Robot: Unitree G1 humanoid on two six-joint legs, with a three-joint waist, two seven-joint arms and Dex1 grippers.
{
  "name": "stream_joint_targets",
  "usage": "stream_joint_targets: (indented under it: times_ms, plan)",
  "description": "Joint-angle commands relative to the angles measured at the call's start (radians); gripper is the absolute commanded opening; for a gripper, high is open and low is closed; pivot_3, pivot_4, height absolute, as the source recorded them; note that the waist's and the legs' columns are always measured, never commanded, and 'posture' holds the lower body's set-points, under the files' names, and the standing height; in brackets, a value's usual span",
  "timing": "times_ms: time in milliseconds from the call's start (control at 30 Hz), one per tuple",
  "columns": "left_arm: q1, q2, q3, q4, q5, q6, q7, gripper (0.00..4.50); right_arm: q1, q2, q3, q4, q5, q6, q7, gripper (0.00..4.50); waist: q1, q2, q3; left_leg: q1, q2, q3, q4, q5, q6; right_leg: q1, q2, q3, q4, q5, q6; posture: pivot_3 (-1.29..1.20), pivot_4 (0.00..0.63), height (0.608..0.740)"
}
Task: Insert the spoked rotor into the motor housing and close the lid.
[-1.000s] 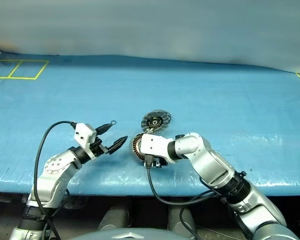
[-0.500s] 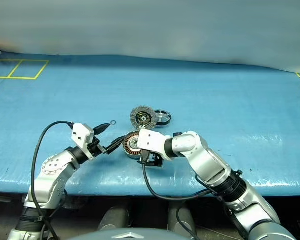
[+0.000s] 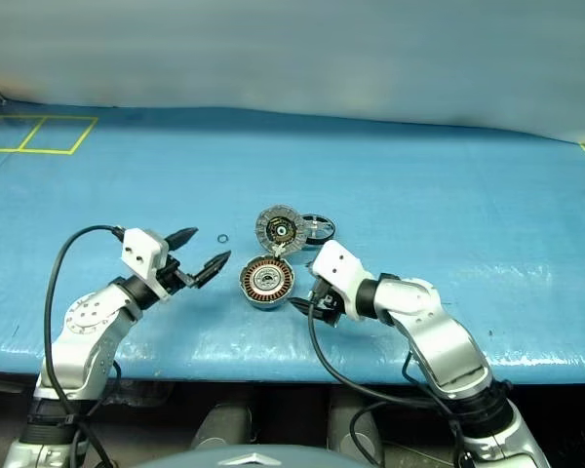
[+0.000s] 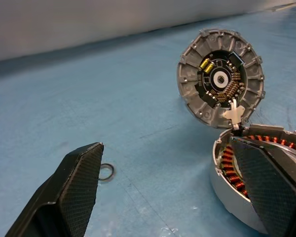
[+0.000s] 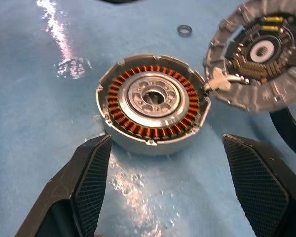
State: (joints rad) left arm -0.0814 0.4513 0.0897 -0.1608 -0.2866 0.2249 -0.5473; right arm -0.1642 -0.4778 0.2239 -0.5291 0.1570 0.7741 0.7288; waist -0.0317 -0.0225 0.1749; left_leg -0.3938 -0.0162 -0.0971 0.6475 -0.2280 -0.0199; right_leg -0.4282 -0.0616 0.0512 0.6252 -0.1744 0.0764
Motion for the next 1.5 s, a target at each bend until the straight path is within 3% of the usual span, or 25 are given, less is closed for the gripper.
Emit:
stream_joint_targets:
  times_ms: [33, 567, 1100, 1500]
  plan:
    - [-0.038, -0.006, 0.044, 0.034, 0.042, -0.026, 0.074, 4.50, 0.031, 0.008, -0.052, -0.063, 0.029, -0.003, -0.046, 3.78, -0.004, 0.000, 0.000, 0.000, 0.000, 0.000, 0.000, 0.000, 0.000, 0.000, 0.000, 0.000, 0.000, 0.000, 0.000, 0.00, 0.150, 0.740]
    - [-0.175, -0.093, -0.049, 0.324, 0.081, -0.004, 0.065, 4.50, 0.045, 0.000, -0.050, -0.054, 0.058, -0.007, -0.123, 3.78, -0.004, 0.000, 0.000, 0.000, 0.000, 0.000, 0.000, 0.000, 0.000, 0.000, 0.000, 0.000, 0.000, 0.000, 0.000, 0.00, 0.150, 0.740]
    - [-0.203, -0.138, -0.042, 0.420, 0.106, 0.029, 0.153, 4.50, 0.049, -0.001, -0.037, -0.022, 0.060, -0.010, -0.154, 3.78, -0.002, 0.000, 0.000, 0.000, 0.000, 0.000, 0.000, 0.000, 0.000, 0.001, 0.000, 0.000, 0.000, 0.000, 0.001, 0.00, 0.150, 0.740]
    - [-0.278, -0.159, -0.089, 0.511, 0.150, 0.023, 0.130, 4.50, 0.049, -0.008, -0.027, -0.012, 0.047, -0.017, -0.169, 3.78, 0.005, 0.000, 0.000, 0.000, 0.000, 0.000, 0.001, 0.000, 0.000, 0.001, 0.000, 0.000, 0.000, 0.001, 0.001, 0.00, 0.150, 0.740]
